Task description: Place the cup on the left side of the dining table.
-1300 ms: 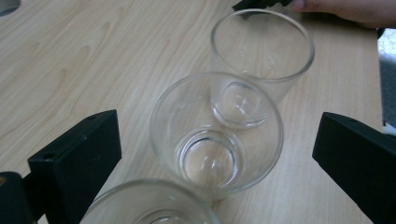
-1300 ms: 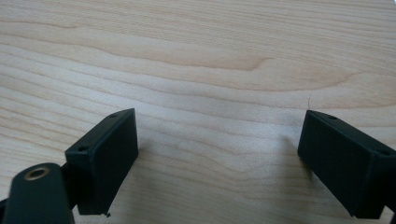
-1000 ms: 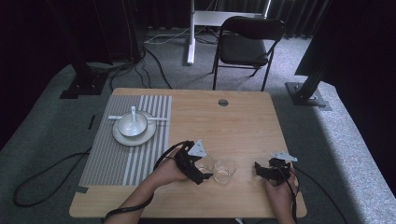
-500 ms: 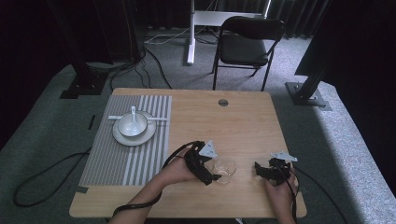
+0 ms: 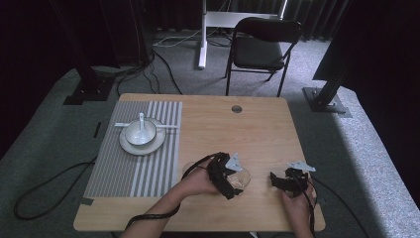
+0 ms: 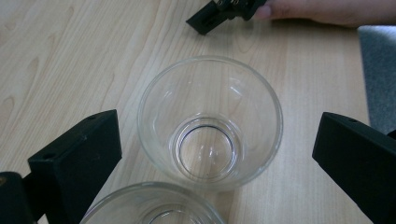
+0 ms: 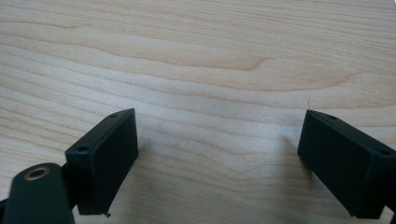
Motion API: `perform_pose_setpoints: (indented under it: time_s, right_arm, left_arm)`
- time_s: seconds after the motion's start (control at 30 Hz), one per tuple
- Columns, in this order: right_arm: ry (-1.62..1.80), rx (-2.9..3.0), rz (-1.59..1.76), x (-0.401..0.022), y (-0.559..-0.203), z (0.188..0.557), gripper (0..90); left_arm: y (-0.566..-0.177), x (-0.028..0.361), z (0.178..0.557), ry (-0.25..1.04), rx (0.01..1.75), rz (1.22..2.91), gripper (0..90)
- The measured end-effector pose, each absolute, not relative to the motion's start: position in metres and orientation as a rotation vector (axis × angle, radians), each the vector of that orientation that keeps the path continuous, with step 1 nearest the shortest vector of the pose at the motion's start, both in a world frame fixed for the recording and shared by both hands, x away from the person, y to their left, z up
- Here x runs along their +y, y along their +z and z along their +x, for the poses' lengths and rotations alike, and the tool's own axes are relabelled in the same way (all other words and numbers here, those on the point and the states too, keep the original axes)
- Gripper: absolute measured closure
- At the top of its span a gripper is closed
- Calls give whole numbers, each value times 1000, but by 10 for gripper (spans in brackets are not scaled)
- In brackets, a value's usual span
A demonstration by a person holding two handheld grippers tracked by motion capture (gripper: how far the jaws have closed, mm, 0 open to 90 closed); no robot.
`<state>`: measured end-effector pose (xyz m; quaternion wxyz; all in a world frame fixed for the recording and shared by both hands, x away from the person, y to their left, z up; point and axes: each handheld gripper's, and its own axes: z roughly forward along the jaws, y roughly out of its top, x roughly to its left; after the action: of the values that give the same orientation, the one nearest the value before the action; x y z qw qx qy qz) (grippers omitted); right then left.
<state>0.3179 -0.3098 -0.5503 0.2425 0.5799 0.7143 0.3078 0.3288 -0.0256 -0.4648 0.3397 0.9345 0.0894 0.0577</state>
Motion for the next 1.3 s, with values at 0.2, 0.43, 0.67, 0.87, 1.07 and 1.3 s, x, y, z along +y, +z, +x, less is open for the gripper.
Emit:
perform_pose_setpoints:
  time_s: [0.2,0.43,0.67,0.87,1.07,1.3]
  right_arm:
    - [841,1952,1585,-310,-550,318,117]
    - [841,1952,1585,-310,-550,318,117]
    - [842,1952,1586,-310,-550,318,117]
    - [841,1953,1585,-310,-550,318,117]
    - [841,1953,1585,-310,-550,318,117]
    - [841,1953,1585,-310,-550,318,117]
  left_arm:
    - [-466,-34,332,164,247,2474,17]
    - [-470,-45,331,156,254,2520,18]
    - [-472,-48,332,179,271,2547,83]
    - [-472,-51,333,177,273,2572,148]
    - [-474,-52,334,176,299,2594,183]
    - [-473,-54,334,169,300,2614,186]
